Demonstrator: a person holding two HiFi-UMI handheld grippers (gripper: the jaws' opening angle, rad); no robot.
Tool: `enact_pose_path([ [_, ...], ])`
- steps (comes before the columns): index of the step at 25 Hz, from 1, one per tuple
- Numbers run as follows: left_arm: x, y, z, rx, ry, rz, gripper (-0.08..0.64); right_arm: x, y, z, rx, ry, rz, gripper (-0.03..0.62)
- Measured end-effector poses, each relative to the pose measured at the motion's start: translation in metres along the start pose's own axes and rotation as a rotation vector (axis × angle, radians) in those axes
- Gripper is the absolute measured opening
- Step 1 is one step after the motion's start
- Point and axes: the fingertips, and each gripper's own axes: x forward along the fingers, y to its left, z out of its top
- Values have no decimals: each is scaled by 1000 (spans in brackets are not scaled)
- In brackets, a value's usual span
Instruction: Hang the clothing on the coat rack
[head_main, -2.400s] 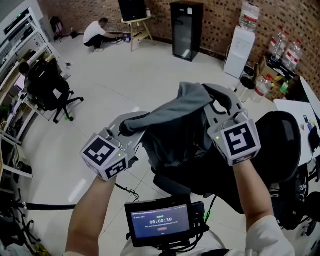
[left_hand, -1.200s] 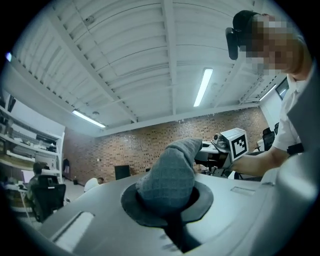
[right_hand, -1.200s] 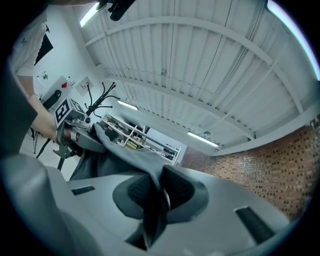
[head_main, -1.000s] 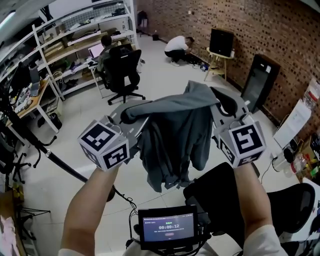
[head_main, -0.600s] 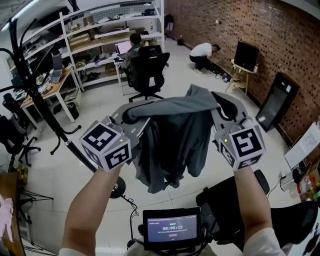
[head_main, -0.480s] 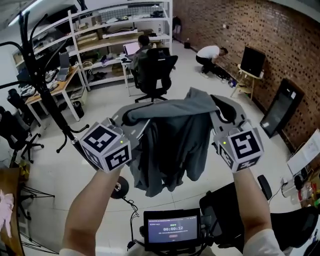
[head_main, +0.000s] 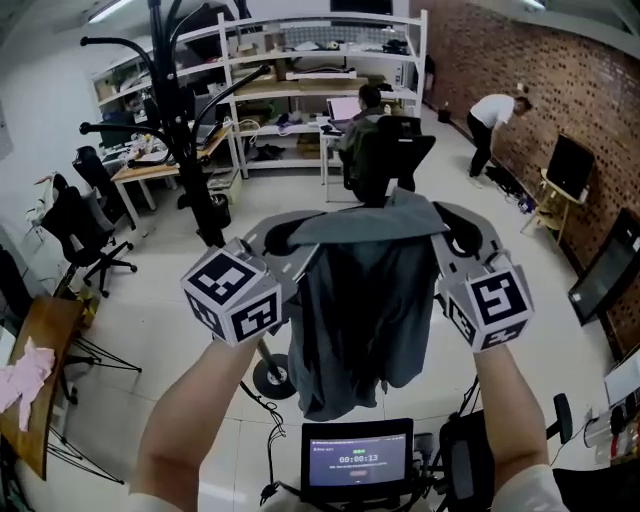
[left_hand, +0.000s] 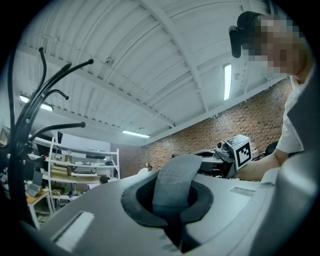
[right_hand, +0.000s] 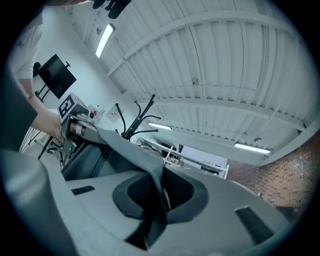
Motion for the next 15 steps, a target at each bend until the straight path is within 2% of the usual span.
enact_pose_path([
  [8, -65, 47, 4, 7, 0, 107, 0, 52, 59, 30, 17, -65, 89, 32],
  [15, -103, 78, 19, 66, 19, 219, 0, 88, 91, 50, 29, -124, 171, 32],
])
